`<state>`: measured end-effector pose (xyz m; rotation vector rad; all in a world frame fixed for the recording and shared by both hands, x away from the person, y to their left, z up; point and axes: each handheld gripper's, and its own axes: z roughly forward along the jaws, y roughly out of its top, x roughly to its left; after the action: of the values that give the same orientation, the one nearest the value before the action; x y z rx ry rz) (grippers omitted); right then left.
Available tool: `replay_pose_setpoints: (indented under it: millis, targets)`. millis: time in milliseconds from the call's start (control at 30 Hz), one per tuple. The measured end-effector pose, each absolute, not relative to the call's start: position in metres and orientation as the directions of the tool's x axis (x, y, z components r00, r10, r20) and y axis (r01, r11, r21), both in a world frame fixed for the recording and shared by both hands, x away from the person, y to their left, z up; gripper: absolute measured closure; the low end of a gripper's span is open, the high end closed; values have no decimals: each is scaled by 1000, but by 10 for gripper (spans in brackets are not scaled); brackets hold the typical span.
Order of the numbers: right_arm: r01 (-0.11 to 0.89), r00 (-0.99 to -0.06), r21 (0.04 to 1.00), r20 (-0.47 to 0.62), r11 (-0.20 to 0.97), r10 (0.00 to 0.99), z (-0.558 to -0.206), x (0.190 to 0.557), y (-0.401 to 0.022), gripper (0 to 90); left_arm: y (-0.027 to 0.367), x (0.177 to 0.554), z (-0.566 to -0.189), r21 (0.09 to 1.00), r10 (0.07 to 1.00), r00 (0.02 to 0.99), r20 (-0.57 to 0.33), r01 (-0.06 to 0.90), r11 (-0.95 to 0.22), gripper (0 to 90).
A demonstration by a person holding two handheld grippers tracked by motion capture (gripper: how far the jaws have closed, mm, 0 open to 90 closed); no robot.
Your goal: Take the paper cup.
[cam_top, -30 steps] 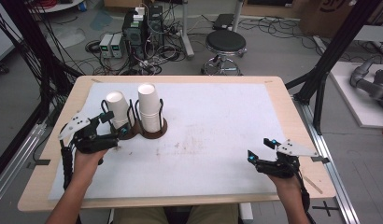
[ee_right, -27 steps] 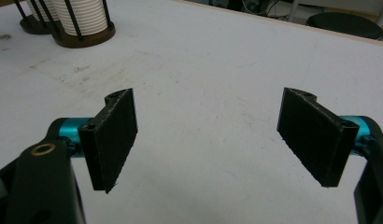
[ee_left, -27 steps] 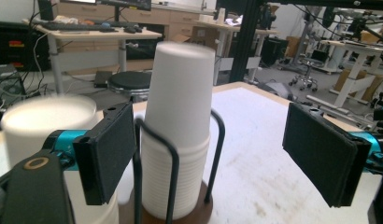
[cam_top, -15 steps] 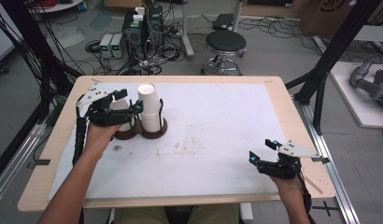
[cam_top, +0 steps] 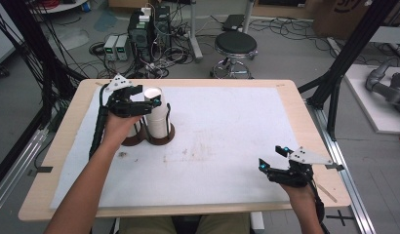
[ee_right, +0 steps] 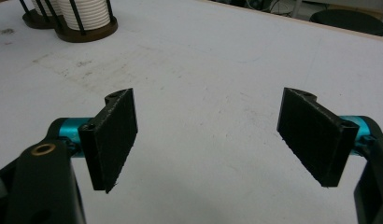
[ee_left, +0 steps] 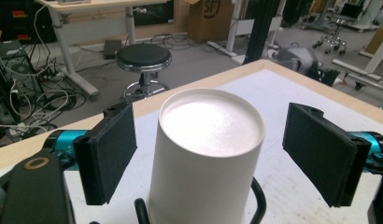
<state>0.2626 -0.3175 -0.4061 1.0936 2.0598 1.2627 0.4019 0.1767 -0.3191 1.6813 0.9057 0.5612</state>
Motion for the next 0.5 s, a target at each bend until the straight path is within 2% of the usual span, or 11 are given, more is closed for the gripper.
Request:
replay_pose_setpoints:
  millis: [233,500]
  targets:
    - [378,-561,891,5,251,828,-407,263,-319,209,170,409,-326,944,801,595,-69,298,-139,210]
    - [382,-559,890,9,248,829,-407,262,-319,209,170,412,-329,944,798,597,-81,303,-131,307]
